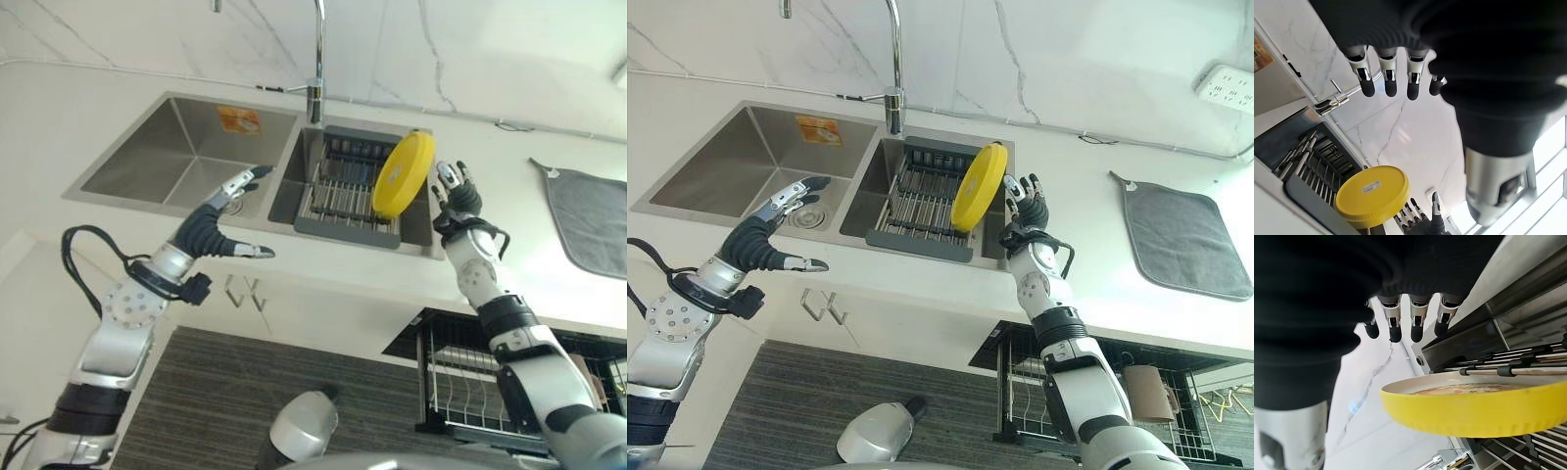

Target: Place the dishes in the dishwasher.

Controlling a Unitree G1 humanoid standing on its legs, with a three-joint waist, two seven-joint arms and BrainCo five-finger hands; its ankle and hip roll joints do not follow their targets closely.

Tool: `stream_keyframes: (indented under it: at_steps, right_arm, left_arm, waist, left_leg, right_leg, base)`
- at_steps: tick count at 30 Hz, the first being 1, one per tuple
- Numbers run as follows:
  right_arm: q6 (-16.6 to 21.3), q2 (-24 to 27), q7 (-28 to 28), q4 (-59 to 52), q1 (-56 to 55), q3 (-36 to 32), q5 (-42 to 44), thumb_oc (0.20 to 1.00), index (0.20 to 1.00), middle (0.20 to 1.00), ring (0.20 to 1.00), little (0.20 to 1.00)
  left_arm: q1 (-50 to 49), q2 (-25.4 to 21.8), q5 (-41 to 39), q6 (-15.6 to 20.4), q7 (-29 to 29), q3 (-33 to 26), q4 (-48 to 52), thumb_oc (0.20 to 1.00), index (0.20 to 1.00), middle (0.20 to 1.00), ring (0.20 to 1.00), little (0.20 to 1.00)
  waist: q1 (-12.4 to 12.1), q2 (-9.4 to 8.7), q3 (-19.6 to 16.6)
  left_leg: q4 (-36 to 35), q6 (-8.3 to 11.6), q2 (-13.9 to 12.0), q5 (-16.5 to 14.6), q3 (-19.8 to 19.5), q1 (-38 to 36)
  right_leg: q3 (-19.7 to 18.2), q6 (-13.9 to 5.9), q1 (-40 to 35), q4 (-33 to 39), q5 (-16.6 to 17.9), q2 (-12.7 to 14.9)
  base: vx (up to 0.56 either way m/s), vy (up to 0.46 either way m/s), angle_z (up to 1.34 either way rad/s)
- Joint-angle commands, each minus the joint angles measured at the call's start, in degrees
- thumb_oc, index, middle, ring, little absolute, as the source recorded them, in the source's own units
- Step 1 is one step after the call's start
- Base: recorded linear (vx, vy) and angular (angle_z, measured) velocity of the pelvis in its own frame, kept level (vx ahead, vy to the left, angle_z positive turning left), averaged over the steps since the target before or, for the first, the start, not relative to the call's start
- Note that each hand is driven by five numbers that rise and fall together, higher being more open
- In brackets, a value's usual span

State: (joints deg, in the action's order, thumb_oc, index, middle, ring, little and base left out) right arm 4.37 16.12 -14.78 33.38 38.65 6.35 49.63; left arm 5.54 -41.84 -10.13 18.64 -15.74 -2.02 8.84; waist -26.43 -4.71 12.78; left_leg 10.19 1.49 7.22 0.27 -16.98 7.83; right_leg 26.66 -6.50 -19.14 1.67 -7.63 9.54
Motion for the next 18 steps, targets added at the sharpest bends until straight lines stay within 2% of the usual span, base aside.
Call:
stream_keyframes:
  at_steps: [1,7,8,10,13,14,18]
  right_arm:
    - [3.0,1.5,0.3,0.2,1.3,2.5,1.2,1.0,1.0,1.0,1.0,1.0]
    - [3.4,1.3,0.9,1.2,2.0,3.3,0.4,1.0,1.0,1.0,1.0,1.0]
    - [3.3,1.3,0.7,1.2,2.2,3.5,0.4,1.0,1.0,1.0,1.0,1.0]
    - [3.4,1.4,0.7,1.5,2.4,3.6,0.5,1.0,1.0,1.0,1.0,1.0]
    - [3.2,1.4,0.8,2.1,2.7,3.5,0.2,1.0,1.0,1.0,1.0,1.0]
    - [2.9,1.3,0.6,2.4,2.8,3.6,0.2,1.0,1.0,1.0,1.0,1.0]
    - [2.9,1.0,0.5,3.7,2.5,4.1,0.3,1.0,1.0,1.0,1.0,1.0]
  left_arm:
    - [-2.0,-1.7,-3.1,2.2,0.7,2.7,2.4,1.0,1.0,1.0,1.0,1.0]
    - [-2.8,-2.5,-3.0,3.0,0.6,2.1,2.5,1.0,1.0,1.0,1.0,1.0]
    - [-2.8,-2.5,-2.9,3.0,0.6,2.1,2.6,1.0,1.0,1.0,1.0,1.0]
    - [-2.9,-2.6,-2.9,3.1,0.6,2.1,2.7,1.0,1.0,1.0,1.0,1.0]
    - [-3.1,-3.0,-3.0,2.8,0.5,1.7,3.1,1.0,1.0,1.0,1.0,1.0]
    - [-3.1,-3.1,-3.2,2.8,0.5,1.5,3.0,1.0,1.0,1.0,1.0,1.0]
    - [-3.8,-3.4,-3.2,3.3,0.4,1.2,3.0,1.0,1.0,1.0,1.0,1.0]
  waist:
    - [-0.3,2.42,-6.4]
    - [-0.9,2.64,-6.2]
    - [-0.9,2.33,-6.4]
    - [-1.0,2.38,-6.4]
    - [-1.5,2.68,-6.1]
    - [-1.4,2.38,-6.3]
    - [-1.8,2.66,-6.1]
  left_leg:
    - [-12.6,1.58,-9.9,3.1,0.7,-8.0]
    - [-12.7,1.63,-9.9,3.3,0.2,-8.1]
    - [-13.2,1.85,-10.2,2.4,0.1,-8.6]
    - [-13.2,1.84,-10.1,2.5,0.1,-8.5]
    - [-12.7,1.65,-9.8,3.6,-0.1,-7.9]
    - [-13.2,1.89,-10.1,2.6,-0.2,-8.5]
    - [-13.2,2.05,-10.3,2.7,-0.3,-8.5]
  right_leg:
    - [1.3,-1.6,2.7,-1.4,4.7,1.9]
    - [1.5,-1.68,2.3,-1.5,4.7,2.0]
    - [0.9,-1.83,1.9,-1.4,3.6,1.7]
    - [0.9,-1.81,1.8,-1.4,3.6,1.7]
    - [1.9,-1.73,2.1,-1.7,4.6,2.0]
    - [1.3,-1.88,1.6,-1.6,3.5,1.7]
    - [1.5,-1.8,1.4,-1.8,3.1,1.8]
  base:
    - [0.02,0.003,0.03]
    - [0.03,0.002,0.06]
    - [0.1,-0.036,0.08]
    - [0.06,-0.01,0.07]
    - [-0.03,0.042,0.03]
    - [0.09,-0.054,0.07]
    - [0.03,-0.009,0.09]
